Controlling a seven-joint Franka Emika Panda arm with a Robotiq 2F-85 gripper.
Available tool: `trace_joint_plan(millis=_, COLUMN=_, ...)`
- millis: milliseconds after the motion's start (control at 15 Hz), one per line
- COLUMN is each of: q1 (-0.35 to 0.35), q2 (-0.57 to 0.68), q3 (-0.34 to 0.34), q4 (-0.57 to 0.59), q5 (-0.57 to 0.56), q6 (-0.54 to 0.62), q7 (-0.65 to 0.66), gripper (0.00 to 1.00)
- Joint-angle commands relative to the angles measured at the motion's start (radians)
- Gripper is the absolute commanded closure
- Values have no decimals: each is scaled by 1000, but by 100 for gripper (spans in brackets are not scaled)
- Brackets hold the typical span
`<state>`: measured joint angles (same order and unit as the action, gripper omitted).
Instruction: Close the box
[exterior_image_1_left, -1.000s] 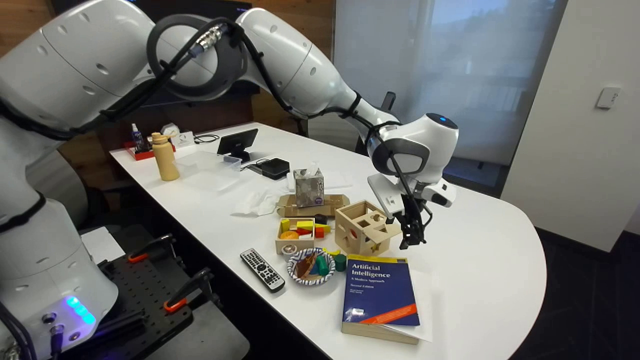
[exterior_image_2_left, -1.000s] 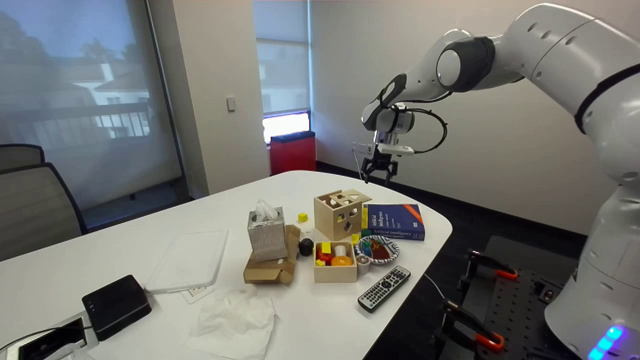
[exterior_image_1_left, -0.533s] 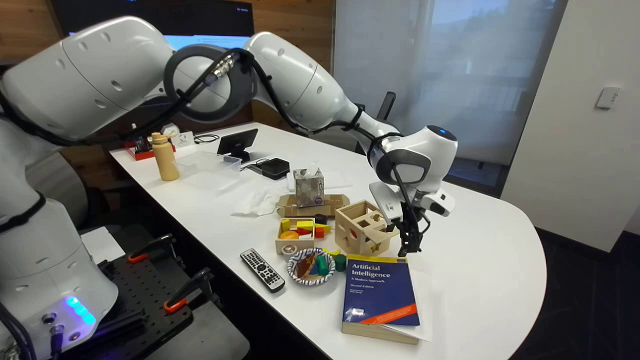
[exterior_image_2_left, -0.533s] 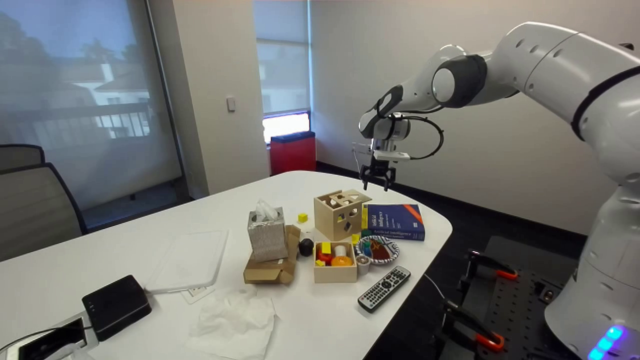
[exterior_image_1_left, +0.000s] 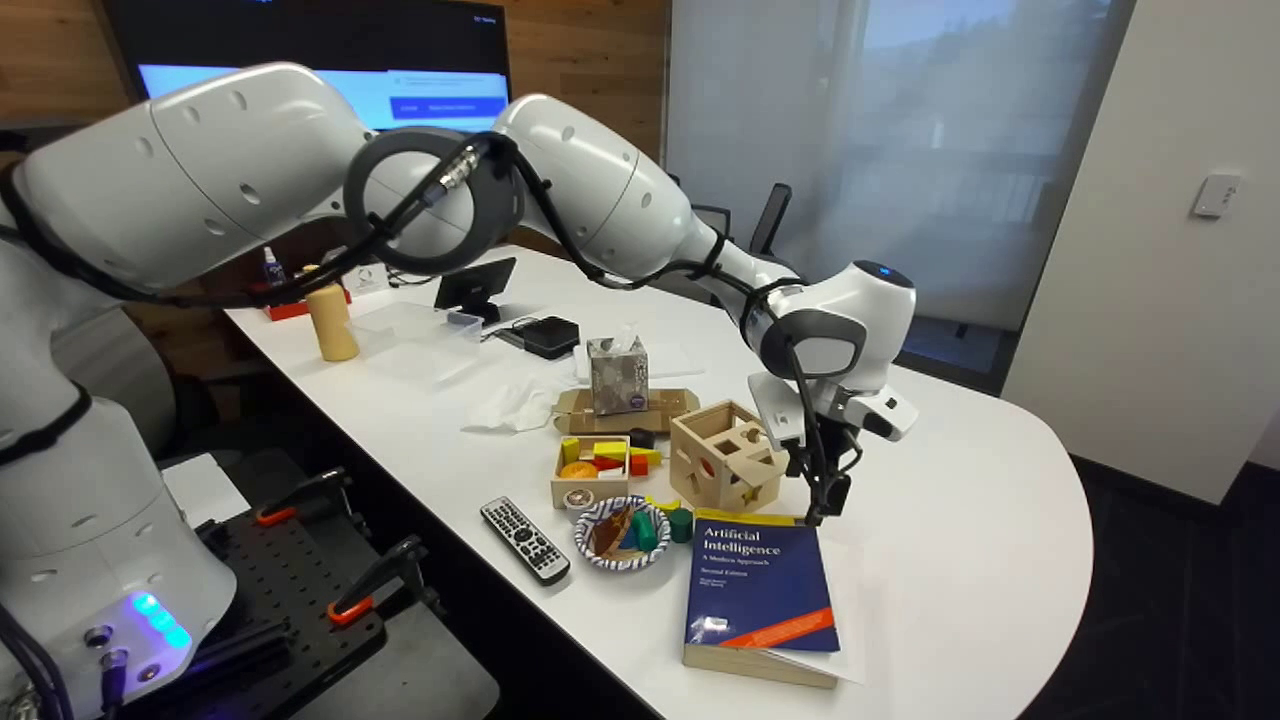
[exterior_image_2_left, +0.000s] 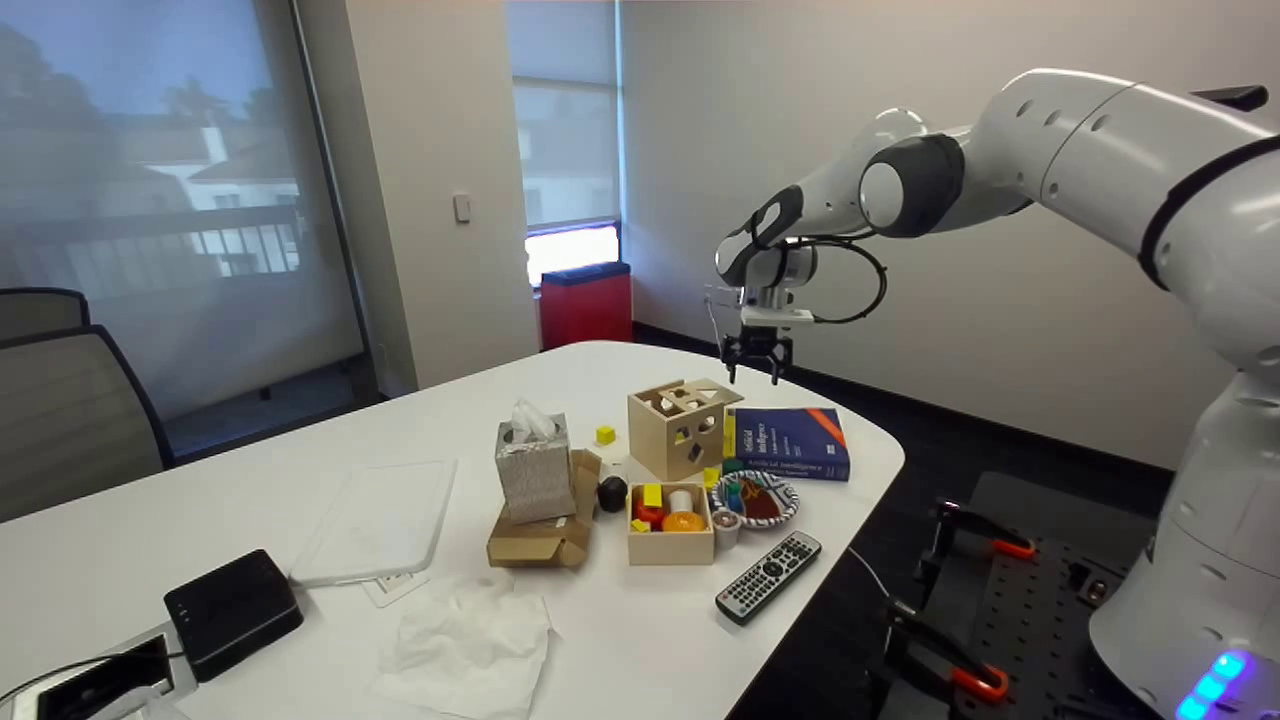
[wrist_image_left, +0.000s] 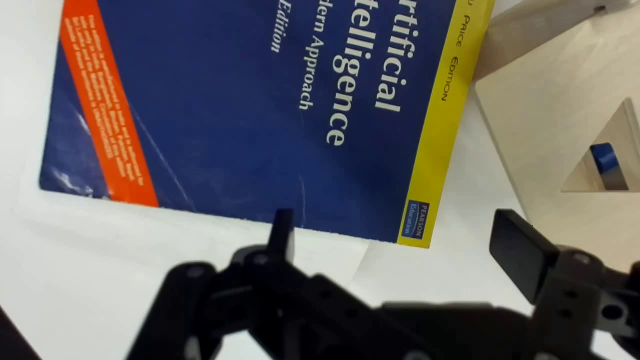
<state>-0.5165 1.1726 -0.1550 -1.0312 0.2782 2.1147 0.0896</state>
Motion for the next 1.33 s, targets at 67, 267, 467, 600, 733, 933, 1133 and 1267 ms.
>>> trace_joint_plan(millis=67, q1=0, q2=45, q3=-1, q4=80, q5=-17, q6=-45, q7=64, gripper=0)
trace_joint_plan(millis=267, q1=4, q2=63, q3=-4, q4=97, q5=-21, q6=-51, q7=82, gripper=0)
trace_joint_plan(millis=467, q1=12, q2=66, q3=-10, q4=94, q5=-9, q6=-51, q7=79, gripper=0)
trace_joint_plan(millis=600, q1=16, q2=62, q3=-6, q4=92, q5=-6, q6=-50, q7=75, gripper=0)
trace_joint_plan(millis=733, q1=18, q2=67, q3=-2, q4=109, q5=-8, q6=-56, q7=65, gripper=0)
trace_joint_plan(millis=933, q1=28, q2=64, q3=3, q4=122, q5=-8, q6=-72, q7=57, gripper=0)
trace_joint_plan(millis=1133, q1=38, q2=66, q3=6, q4=133, q5=-7, q6=-88, q7=52, gripper=0)
trace_joint_plan(millis=1267, q1=43, q2=70, q3=7, q4=139, q5=-8, q6=-101, q7=52, gripper=0)
